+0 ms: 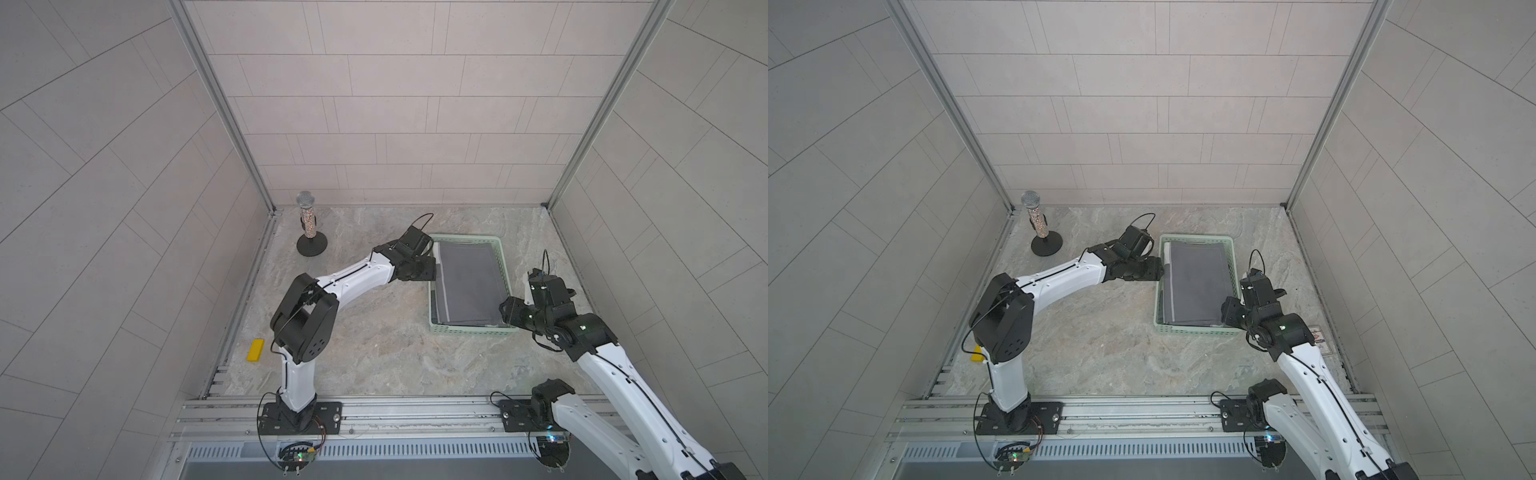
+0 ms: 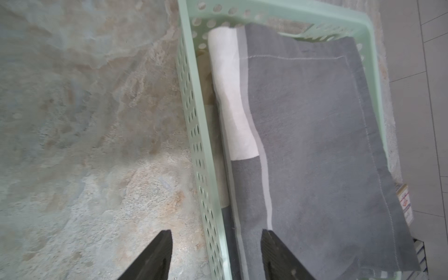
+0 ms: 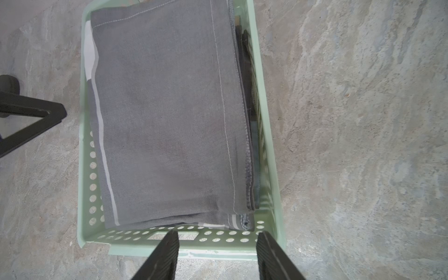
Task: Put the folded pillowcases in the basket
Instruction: Move the basket to the center of the board.
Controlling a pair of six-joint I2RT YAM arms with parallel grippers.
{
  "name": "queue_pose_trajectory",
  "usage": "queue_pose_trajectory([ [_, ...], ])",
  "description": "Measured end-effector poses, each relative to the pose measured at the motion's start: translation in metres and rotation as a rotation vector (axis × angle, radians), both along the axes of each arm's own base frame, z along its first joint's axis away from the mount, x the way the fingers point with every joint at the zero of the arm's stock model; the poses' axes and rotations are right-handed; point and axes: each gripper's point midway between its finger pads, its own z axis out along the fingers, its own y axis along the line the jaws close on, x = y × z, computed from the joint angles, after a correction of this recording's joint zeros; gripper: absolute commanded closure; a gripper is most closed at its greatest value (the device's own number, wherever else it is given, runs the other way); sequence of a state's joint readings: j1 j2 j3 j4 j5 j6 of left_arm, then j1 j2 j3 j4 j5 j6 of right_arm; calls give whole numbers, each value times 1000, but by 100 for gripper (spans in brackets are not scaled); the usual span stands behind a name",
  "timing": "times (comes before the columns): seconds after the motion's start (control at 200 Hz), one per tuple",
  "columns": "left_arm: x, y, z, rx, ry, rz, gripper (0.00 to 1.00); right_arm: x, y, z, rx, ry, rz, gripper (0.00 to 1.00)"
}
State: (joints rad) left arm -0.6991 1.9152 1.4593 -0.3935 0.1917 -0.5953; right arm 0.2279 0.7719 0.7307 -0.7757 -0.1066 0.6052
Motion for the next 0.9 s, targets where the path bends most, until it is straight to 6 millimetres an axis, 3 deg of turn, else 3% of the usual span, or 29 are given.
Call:
queue_pose_trajectory([
  [0.07, -3, -3, -11, 8, 24, -11, 41, 0, 0, 1, 0, -3, 0, 43],
  [0.22, -3, -4, -29, 56, 68, -11, 71, -1, -1, 1, 0, -3, -1, 44],
  [0.37, -3, -8, -27, 78, 67, -25, 80, -2, -1, 1, -2, -2, -2, 44],
  [0.5, -3, -5, -25, 90, 62, -8, 96, -3, -1, 1, -2, 0, -2, 44],
  [0.736, -10, 28, -24, 173, 80, 16, 96, -3, -1, 1, -2, -2, -3, 42],
  [0.901, -21, 79, -25, 189, 109, 75, 96, 3, 2, 0, 11, -5, 1, 44],
])
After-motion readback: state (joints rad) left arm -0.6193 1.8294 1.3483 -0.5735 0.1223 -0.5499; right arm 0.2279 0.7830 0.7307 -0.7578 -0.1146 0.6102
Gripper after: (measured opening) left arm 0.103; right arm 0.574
